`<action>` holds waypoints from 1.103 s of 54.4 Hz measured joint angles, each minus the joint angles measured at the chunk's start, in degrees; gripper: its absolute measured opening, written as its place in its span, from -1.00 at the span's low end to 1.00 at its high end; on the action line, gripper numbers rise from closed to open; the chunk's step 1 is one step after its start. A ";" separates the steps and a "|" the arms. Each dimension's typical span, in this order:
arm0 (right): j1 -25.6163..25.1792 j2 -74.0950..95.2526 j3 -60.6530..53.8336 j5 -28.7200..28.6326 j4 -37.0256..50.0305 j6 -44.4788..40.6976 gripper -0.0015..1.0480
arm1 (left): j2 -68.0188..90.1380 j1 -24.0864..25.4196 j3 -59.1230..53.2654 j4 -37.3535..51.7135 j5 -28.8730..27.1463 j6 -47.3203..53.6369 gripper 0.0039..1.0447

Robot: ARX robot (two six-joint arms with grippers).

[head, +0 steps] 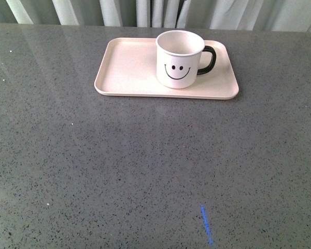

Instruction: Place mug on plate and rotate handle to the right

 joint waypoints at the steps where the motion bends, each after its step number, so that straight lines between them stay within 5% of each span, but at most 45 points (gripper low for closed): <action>1: 0.00 0.04 -0.07 0.00 0.00 0.00 0.82 | 0.00 0.00 0.00 0.00 0.00 0.00 0.83; 6: 0.28 -1.16 -5.01 5.14 8.46 3.08 0.74 | 0.00 0.00 0.00 0.00 0.00 0.00 0.83; 8: 0.57 -3.76 -12.48 12.81 21.16 7.04 0.61 | 0.00 0.00 0.00 0.00 0.04 0.00 0.83; 12: 0.50 -9.51 -27.85 19.50 42.95 13.25 0.38 | 0.00 0.00 0.00 0.00 -0.02 0.00 0.83; 16: -0.22 -16.72 -45.03 20.17 68.59 17.11 0.08 | 0.00 0.00 0.00 0.00 -0.02 0.00 0.83; 22: -1.05 -25.35 -60.04 19.71 82.82 18.97 -0.29 | 0.00 0.00 0.00 0.00 0.00 0.00 0.83; 34: -2.10 -34.82 -79.76 18.43 89.72 19.65 -0.97 | 0.00 0.00 0.00 0.00 0.00 0.00 0.83; 60: -5.44 -55.82 -103.41 15.32 92.04 19.96 -0.97 | 0.00 0.00 0.00 0.00 0.00 0.00 0.83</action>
